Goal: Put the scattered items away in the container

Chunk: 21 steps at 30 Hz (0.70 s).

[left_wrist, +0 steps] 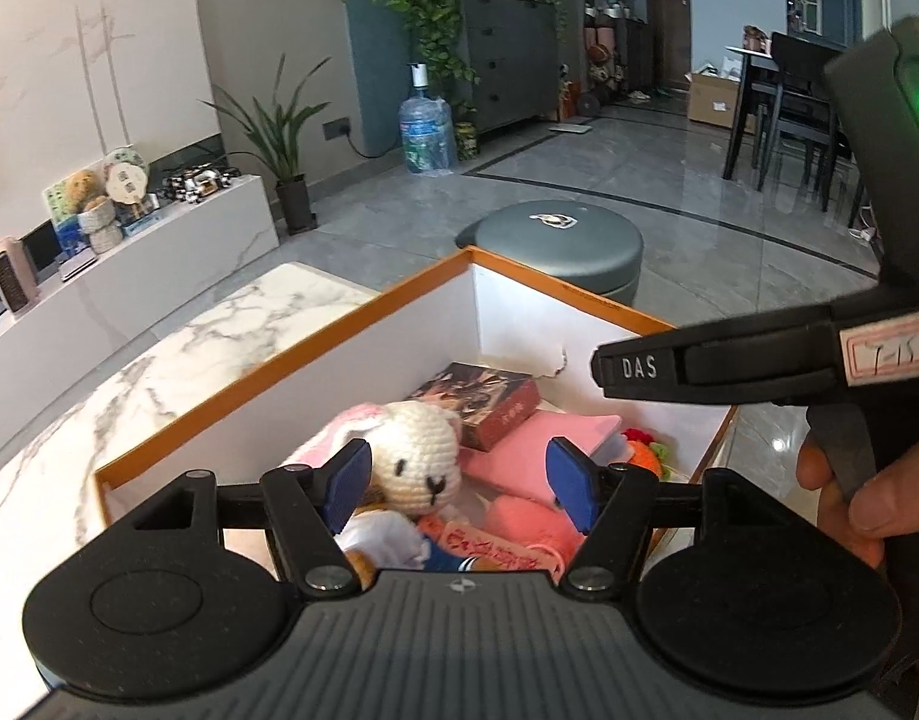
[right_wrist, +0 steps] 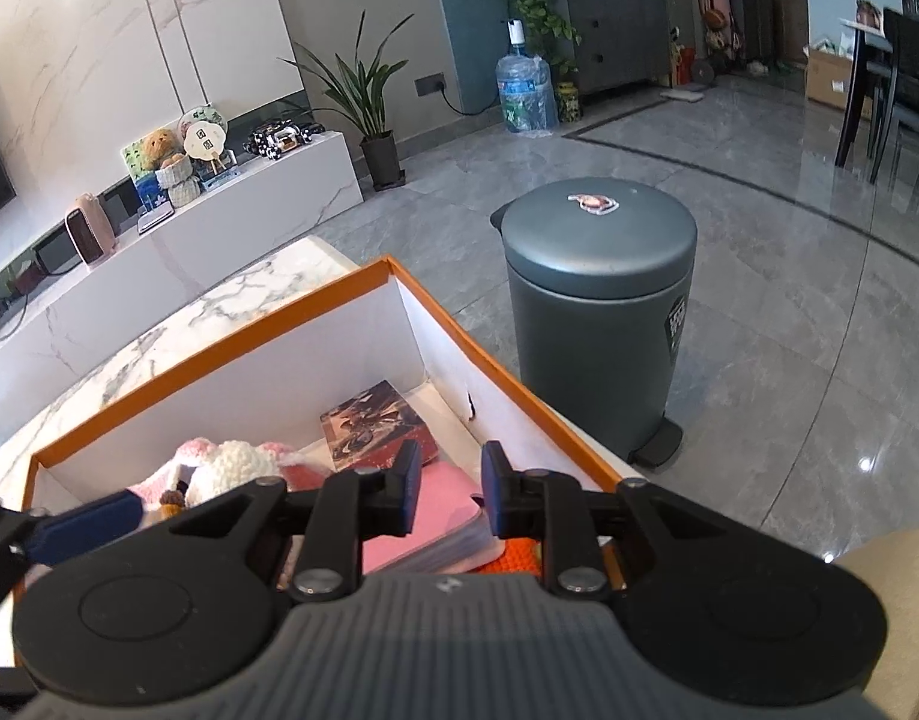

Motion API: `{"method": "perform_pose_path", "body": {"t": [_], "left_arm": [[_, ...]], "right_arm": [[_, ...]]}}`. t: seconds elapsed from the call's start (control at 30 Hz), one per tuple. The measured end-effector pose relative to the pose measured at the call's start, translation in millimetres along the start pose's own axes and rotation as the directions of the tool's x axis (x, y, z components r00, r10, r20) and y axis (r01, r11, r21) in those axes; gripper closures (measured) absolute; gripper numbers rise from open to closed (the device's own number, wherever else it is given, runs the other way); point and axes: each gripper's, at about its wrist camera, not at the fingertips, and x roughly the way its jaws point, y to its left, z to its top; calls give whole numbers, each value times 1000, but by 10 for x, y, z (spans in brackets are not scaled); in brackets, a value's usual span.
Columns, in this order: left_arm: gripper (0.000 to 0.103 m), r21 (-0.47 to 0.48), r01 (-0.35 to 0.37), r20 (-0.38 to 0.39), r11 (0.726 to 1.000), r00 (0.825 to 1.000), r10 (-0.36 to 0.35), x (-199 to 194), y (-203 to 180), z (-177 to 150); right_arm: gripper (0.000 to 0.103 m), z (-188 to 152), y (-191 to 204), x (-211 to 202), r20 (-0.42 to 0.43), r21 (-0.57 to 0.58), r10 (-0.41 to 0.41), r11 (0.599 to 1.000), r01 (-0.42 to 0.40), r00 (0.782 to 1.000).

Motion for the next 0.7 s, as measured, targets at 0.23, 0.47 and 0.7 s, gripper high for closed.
{"method": "perform_pose_path", "body": {"t": [0.23,0.47,0.7], "left_arm": [[27,-21,-71,15,997,997,71,-206,117,-65],[27,-68,-135,14,989,991,136,-405,271,-193],[21,-116,-193,35,974,980,198,-603,353,-368]], "right_arm": [[75,-95,130,-174,42,-81,-35,996,38,999],[61,-218,287,-348,96,-137,-34,989,47,995],[49,-370,360,-526,130,-140,-20,989,38,991]]}}
